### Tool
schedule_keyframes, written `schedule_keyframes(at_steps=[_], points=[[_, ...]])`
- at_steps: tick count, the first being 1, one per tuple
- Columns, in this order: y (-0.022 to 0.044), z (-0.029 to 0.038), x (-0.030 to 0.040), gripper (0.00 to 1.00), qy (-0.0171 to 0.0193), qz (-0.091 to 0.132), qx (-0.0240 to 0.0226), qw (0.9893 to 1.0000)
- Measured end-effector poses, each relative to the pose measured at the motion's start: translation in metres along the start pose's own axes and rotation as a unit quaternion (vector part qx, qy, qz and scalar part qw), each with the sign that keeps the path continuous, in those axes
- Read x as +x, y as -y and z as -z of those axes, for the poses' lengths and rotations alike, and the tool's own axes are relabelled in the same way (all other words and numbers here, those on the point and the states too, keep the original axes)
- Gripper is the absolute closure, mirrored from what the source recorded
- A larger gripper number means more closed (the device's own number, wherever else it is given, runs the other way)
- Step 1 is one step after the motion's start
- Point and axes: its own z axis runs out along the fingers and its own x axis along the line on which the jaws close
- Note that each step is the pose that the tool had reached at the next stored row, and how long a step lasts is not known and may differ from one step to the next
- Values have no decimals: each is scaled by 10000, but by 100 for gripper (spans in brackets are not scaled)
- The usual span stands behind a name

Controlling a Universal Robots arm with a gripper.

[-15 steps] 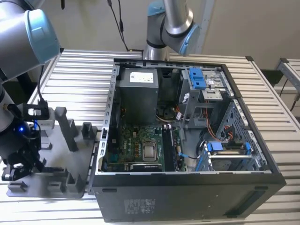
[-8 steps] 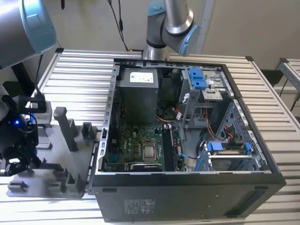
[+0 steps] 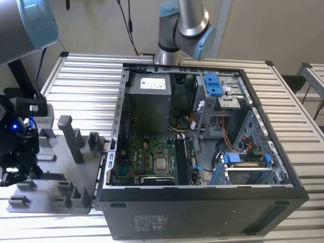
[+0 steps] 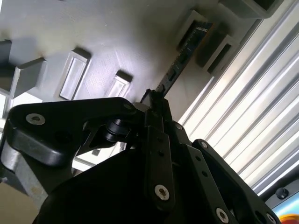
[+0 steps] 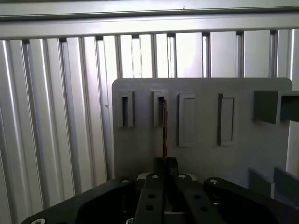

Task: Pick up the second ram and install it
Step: 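Pick up the second ram and move it above second insertion slot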

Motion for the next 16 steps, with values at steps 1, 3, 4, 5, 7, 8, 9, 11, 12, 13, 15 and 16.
schedule_keyframes(at_steps=[1, 3, 4, 5, 7, 8, 9, 11, 12, 13, 15, 16], points=[[0, 13, 0, 86, 0, 0, 0, 10000], [1, 40, -2, 86, 0, 0, 0, 10000], [1, 54, -2, 86, 0, 0, 0, 10000], [1, 69, -3, 86, 0, 0, 0, 10000], [2, 101, -4, 86, 0, 0, 0, 10000], [2, 117, -5, 86, 0, 0, 0, 10000], [2, 133, -6, 86, 0, 0, 0, 10000], [3, 162, -7, 86, 0, 0, 0, 10000], [3, 175, -8, 86, 0, 0, 0, 10000], [3, 186, -8, 86, 0, 0, 0, 10000], [3, 205, -9, 86, 0, 0, 0, 10000], [4, 214, -9, 86, 0, 0, 0, 10000]])
